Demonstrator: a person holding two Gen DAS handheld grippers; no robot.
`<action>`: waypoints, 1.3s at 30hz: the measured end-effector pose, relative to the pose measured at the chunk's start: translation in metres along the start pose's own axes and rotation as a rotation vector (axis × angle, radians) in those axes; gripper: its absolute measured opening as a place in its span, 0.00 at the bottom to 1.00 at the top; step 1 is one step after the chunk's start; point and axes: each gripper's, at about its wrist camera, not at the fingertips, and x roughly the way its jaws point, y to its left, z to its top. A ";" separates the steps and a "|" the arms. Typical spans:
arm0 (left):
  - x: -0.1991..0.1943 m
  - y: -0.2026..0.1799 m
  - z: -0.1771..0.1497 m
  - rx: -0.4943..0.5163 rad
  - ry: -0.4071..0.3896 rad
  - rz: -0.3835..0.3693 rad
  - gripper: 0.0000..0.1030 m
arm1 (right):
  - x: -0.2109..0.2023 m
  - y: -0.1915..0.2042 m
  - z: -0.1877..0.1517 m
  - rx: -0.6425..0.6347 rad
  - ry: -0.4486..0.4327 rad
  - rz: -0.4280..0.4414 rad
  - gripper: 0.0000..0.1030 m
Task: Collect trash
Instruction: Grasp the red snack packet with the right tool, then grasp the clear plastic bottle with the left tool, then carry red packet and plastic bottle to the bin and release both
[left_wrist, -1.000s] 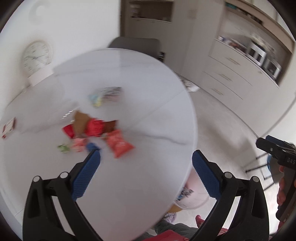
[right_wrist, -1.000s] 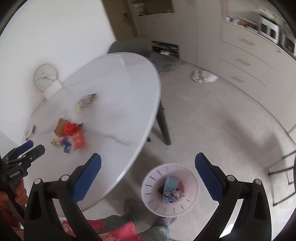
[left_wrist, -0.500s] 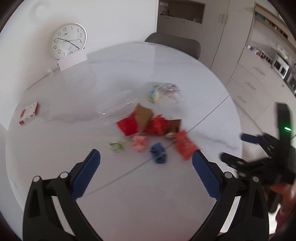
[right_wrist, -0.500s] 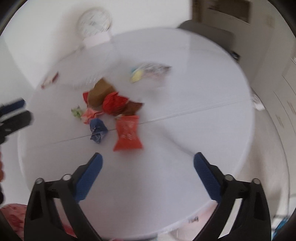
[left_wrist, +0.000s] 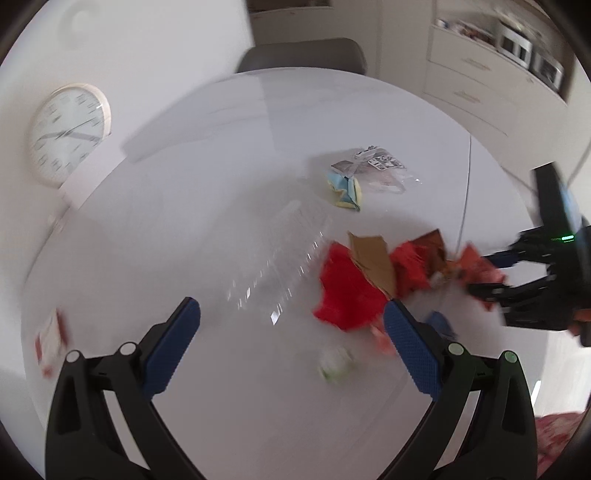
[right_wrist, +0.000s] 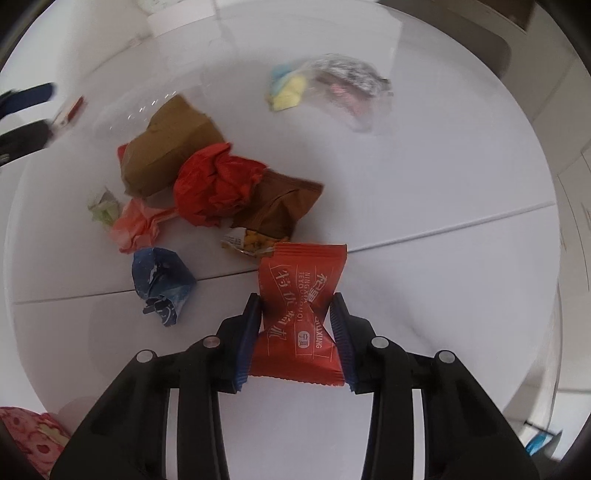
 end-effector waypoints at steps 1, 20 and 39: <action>0.010 0.004 0.006 0.018 0.010 -0.017 0.92 | -0.005 -0.004 -0.002 0.026 -0.003 0.008 0.38; 0.101 0.023 0.035 0.174 0.122 -0.147 0.59 | -0.107 -0.096 -0.083 0.477 -0.100 0.057 0.38; -0.076 -0.107 -0.012 -0.086 -0.046 -0.206 0.59 | 0.079 -0.240 -0.280 0.869 0.197 -0.001 0.39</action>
